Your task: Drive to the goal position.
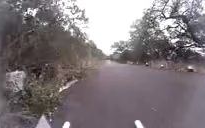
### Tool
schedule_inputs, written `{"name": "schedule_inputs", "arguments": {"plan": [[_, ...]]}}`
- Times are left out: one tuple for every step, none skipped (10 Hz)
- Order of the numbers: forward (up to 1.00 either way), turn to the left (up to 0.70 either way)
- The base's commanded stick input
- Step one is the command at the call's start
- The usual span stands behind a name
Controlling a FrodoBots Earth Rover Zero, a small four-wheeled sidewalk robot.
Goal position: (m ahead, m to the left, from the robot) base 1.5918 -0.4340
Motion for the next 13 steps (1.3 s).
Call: {"name": "schedule_inputs", "arguments": {"plan": [[0.7, 0.0], [0.7, 0.0], [0.7, 0.0], [0.7, 0.0], [0.7, 0.0], [0.7, 0.0], [0.7, 0.0], [0.7, 0.0], [0.7, 0.0], [0.7, 0.0], [0.7, 0.0], [0.7, 0.0], [0.7, -0.12]]}}
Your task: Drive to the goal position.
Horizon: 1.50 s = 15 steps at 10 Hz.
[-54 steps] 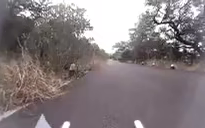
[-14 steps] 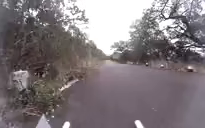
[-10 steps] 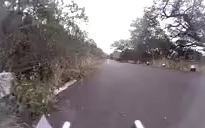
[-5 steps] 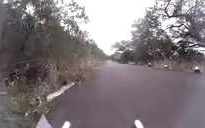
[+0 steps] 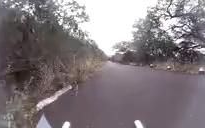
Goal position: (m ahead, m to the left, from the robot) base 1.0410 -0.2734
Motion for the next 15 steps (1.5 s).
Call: {"name": "schedule_inputs", "arguments": {"plan": [[0.7, -0.26], [0.7, -0.35], [0.7, -0.35], [0.7, -0.35], [0.7, -0.35], [0.7, -0.35], [0.7, -0.35], [0.7, -0.35], [0.7, -0.35], [0.7, -0.28], [0.7, -0.14], [0.7, -0.01], [0.7, 0.0], [0.7, 0.0], [0.7, 0.0]]}}
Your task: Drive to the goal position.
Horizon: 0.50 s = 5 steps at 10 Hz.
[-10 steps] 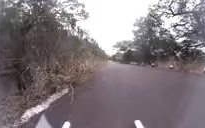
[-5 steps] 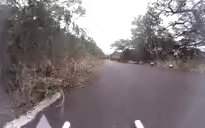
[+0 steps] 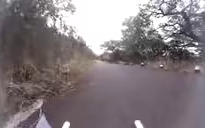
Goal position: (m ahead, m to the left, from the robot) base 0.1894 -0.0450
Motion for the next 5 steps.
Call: {"name": "schedule_inputs", "arguments": {"plan": [[0.7, 0.0], [0.7, 0.0], [0.7, -0.17], [0.7, -0.26], [0.7, -0.34]]}}
